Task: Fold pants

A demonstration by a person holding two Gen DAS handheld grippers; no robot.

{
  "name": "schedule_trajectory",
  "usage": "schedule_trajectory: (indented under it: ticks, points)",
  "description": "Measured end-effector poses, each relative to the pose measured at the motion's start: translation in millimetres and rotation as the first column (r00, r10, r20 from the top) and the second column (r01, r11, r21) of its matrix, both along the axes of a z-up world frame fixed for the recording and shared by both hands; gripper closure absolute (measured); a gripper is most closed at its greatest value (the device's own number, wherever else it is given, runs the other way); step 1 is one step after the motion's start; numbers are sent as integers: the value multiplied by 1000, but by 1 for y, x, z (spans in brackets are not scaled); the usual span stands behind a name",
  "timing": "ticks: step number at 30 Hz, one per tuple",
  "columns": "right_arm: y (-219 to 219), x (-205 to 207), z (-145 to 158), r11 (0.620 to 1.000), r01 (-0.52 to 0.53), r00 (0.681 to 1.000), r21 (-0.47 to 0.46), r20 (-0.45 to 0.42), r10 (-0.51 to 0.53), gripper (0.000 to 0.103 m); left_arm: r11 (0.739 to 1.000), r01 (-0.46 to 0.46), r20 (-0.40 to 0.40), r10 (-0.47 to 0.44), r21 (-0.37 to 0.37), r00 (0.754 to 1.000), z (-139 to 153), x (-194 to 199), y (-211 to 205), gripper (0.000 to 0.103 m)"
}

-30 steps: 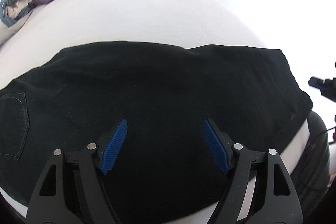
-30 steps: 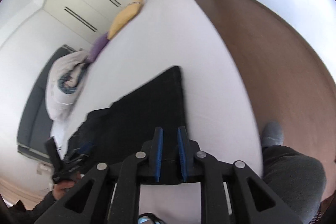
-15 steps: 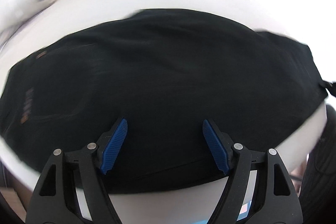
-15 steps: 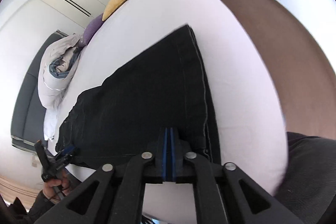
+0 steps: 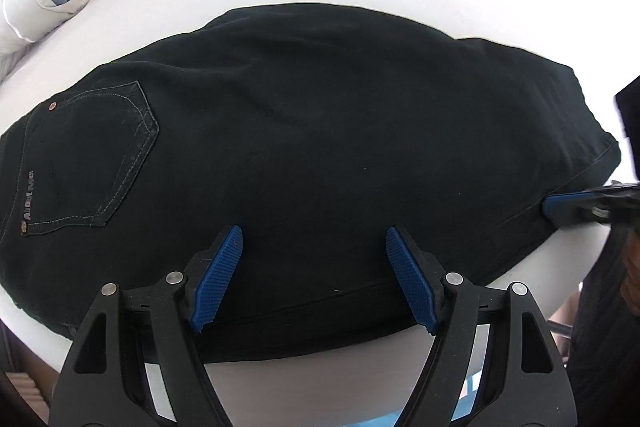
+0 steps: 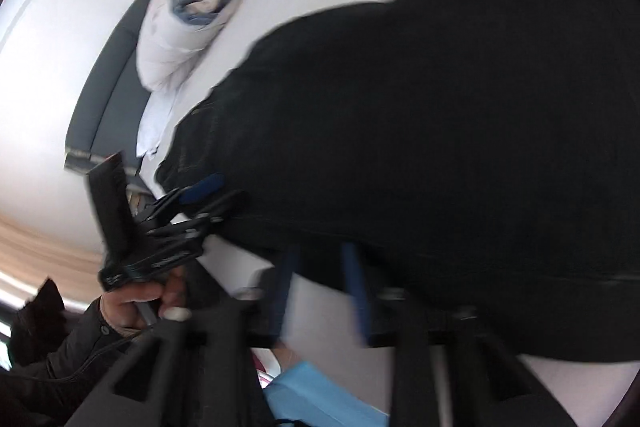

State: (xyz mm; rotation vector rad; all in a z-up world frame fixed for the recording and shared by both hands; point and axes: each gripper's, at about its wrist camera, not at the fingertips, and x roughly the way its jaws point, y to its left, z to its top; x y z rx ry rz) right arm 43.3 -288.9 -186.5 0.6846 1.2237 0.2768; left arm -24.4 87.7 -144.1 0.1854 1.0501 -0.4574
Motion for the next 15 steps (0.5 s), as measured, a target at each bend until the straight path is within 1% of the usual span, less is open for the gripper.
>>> schedule_trajectory:
  ticks: [1,2,3,4,5,6,7,8,9,10,11,12,14,15]
  points:
    - [-13,-5,0,999,40,999,-1,-8,-40,103,1000,2,4,-2,13,1000,1,-1,2,29]
    - [-30,-15,7,996,87,996,-18,9,-87,103,1000,3,9,-3,24,1000,2,-1,5,29]
    - [-41,-23,12,990,129,992,-52,23,-128,101,1000,-1,10,0,28,1000,2,0,8,29]
    - [-57,-37,21,977,194,981,-93,42,-191,99,999,-15,9,15,29,1000,1,2,12,29]
    - [-77,-61,32,961,256,966,-106,69,-250,91,999,-33,14,33,29,999,4,3,15,29]
    - [-87,-70,37,948,304,951,-98,92,-296,75,999,-40,19,40,28,999,3,4,16,29]
    - [-103,-93,46,925,370,926,-81,116,-360,64,999,-43,33,42,20,999,10,3,14,29]
    - [-116,-112,52,896,440,893,-64,134,-429,44,999,-35,50,35,-3,998,17,0,10,29]
    - [-129,-134,58,855,517,848,-30,152,-508,34,999,-25,59,26,-25,998,23,1,3,29]
    - [-137,-151,59,818,575,807,12,159,-569,31,999,-14,65,16,-41,998,32,0,-4,29]
    - [-145,-167,58,770,634,757,70,151,-636,27,999,-2,71,5,-53,997,36,-2,-11,29]
    - [-149,-177,54,735,670,722,108,139,-678,27,998,16,78,-11,-66,997,39,-2,-22,29]
    - [-153,-189,42,675,719,663,164,127,-738,27,994,60,77,-53,-92,996,44,3,-50,29]
    - [-153,-190,36,662,730,652,169,117,-749,27,993,78,78,-70,-94,994,44,3,-63,29]
